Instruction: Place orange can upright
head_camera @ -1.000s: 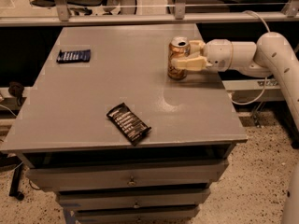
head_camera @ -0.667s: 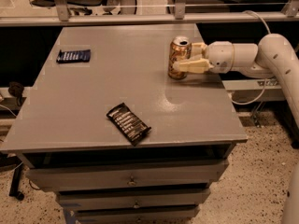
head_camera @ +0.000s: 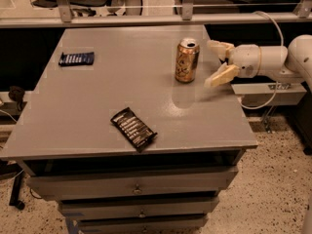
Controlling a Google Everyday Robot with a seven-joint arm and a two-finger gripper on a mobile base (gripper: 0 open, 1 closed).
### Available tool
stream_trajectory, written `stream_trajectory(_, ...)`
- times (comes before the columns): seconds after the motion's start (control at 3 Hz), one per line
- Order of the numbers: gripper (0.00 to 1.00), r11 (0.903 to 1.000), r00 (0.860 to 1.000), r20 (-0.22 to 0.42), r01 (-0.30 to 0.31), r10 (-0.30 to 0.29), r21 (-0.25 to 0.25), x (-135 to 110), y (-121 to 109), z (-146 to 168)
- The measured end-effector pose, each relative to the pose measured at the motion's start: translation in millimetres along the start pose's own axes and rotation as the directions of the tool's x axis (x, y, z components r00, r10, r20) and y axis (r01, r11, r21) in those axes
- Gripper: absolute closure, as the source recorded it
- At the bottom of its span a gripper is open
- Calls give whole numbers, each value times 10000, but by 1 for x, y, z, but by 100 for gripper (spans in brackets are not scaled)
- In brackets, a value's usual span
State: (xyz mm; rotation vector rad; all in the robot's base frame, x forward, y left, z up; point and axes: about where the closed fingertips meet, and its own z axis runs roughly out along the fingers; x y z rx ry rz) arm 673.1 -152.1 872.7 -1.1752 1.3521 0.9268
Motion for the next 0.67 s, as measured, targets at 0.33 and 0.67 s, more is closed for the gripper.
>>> stream_trajectory(0.33,0,9950,9993,-363,123,-87,993,-1,-5,-53)
stream_trajectory(0.67,0,9934,9991,-404,137,-92,1135,-1,-5,-62)
